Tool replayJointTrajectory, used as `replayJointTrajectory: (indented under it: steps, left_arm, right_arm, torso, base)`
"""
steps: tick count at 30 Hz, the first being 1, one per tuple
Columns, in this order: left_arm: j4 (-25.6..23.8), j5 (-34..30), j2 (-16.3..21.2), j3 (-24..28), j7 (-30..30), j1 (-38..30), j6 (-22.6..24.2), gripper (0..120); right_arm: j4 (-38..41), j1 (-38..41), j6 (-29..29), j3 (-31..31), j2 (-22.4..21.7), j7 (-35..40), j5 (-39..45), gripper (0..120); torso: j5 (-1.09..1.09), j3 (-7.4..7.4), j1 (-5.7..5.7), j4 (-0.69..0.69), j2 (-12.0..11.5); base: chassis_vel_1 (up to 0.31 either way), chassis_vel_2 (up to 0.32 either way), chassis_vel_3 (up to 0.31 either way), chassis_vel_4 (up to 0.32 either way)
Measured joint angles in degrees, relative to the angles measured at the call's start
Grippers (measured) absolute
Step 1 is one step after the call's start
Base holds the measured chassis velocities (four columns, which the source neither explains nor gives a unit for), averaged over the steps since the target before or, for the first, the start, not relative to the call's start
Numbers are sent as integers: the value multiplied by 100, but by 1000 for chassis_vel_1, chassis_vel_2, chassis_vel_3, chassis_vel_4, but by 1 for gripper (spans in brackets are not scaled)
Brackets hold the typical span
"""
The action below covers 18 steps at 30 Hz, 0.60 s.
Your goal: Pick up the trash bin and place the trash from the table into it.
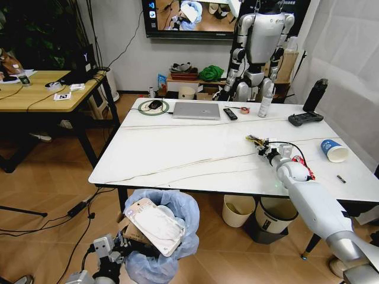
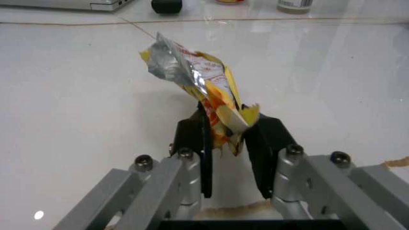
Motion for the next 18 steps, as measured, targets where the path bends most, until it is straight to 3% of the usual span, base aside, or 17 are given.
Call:
replayJointTrajectory:
  steps: [3, 8, 12, 18]
  left_arm:
    - [0, -13, 9, 0, -3, -5, 3, 0]
    - [0, -20, 30, 14, -11, -8, 11, 0]
    - [0, -38, 89, 40, -16, -4, 12, 0]
    - [-21, -103, 227, 73, -22, 13, 16, 0]
  right_arm:
    - [84, -39, -16, 7, -23, -5, 16, 4]
    - [350, -154, -60, 44, -121, -6, 88, 2]
    - [1109, -460, -136, 191, -350, 20, 356, 0]
    - [3177, -1535, -271, 497, -863, 172, 1113, 0]
  torso:
    - [0, 0, 0, 0, 0]
    - [0, 0, 0, 1, 0]
    - [0, 0, 0, 0, 0]
    - [3, 0, 0, -2, 0]
  base:
    - [0, 0, 0, 0]
    - [0, 0, 0, 0]
    - [0, 0, 0, 0]
    - [0, 0, 0, 0]
